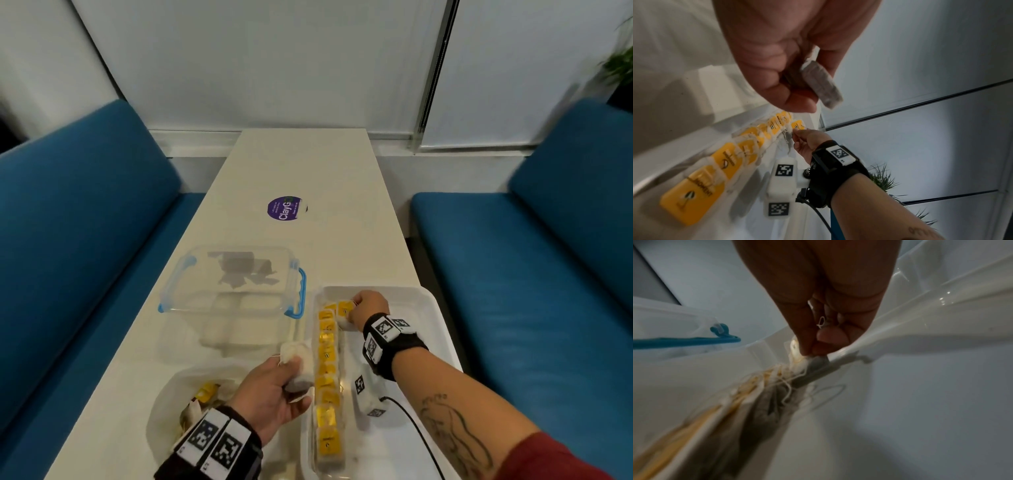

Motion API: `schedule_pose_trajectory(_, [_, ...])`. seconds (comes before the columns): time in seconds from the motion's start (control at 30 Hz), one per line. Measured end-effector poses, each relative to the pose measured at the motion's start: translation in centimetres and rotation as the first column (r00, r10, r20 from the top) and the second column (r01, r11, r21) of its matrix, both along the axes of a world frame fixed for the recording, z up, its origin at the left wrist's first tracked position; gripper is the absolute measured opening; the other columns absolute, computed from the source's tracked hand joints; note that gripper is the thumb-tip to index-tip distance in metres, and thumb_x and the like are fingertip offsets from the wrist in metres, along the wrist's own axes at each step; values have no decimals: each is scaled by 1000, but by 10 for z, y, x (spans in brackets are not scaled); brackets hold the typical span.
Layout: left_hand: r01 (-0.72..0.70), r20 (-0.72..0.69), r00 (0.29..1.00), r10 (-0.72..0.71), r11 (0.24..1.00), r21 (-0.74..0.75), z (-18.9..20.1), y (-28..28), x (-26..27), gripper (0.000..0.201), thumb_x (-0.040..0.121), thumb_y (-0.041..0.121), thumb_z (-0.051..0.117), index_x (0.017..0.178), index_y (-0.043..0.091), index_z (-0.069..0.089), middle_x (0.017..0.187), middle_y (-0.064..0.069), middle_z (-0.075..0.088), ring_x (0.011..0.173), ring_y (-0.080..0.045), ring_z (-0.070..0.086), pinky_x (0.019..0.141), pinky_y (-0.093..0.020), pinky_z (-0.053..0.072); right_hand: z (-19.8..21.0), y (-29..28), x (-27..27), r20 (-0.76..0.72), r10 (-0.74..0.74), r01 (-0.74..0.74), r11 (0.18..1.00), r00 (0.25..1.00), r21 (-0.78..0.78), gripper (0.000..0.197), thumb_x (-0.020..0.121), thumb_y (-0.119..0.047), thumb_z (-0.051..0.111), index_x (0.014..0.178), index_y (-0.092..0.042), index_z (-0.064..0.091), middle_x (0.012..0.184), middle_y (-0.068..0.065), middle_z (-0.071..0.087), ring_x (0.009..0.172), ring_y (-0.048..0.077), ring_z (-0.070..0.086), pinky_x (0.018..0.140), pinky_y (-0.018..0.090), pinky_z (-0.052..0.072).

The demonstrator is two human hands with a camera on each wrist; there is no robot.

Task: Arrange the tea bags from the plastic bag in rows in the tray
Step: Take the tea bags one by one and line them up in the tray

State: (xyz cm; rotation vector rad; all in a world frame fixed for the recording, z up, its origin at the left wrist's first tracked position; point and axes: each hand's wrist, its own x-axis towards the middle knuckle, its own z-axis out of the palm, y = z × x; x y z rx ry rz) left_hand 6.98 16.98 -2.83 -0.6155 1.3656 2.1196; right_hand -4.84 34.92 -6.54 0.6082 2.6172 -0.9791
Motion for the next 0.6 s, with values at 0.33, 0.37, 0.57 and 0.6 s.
schedule_pose_trajectory(0.33, [42,-25,999,-44,998,-49,1,-6,-2,11,92,6,51,101,8,56,71,-8,58,58,-14,54,47,-21,48,-2,2,2,-141,-147,138,988,979,-75,28,82,-3,63,71,-17,41,91,5,51,83,21,49,77,31,45])
schedule_pose_trajectory(0.37, [45,-35,998,-48,997,-64,2,-6,-2,10,91,5,52,99,8,56,71,-6,60,58,-14,55,47,-21,47,2,3,3,-152,-126,115,990,980,-81,31,82,-4,64,68,-19,40,90,4,52,83,21,49,75,30,44])
schedule_pose_trajectory(0.57, [65,-57,996,-67,997,-37,11,-3,-5,11,93,17,51,83,12,52,50,2,54,41,-6,47,41,-18,41,59,-2,37,-175,279,-325,875,944,-359,37,77,12,62,74,-25,60,77,-4,58,70,12,54,58,20,44])
schedule_pose_trajectory(0.6, [64,-49,997,-65,998,-19,12,-2,-5,13,94,21,49,85,12,51,50,1,52,39,-6,44,40,-17,40,68,-4,45,-172,349,-388,807,921,-444,40,76,14,61,78,-26,63,79,-3,60,67,11,54,52,19,42])
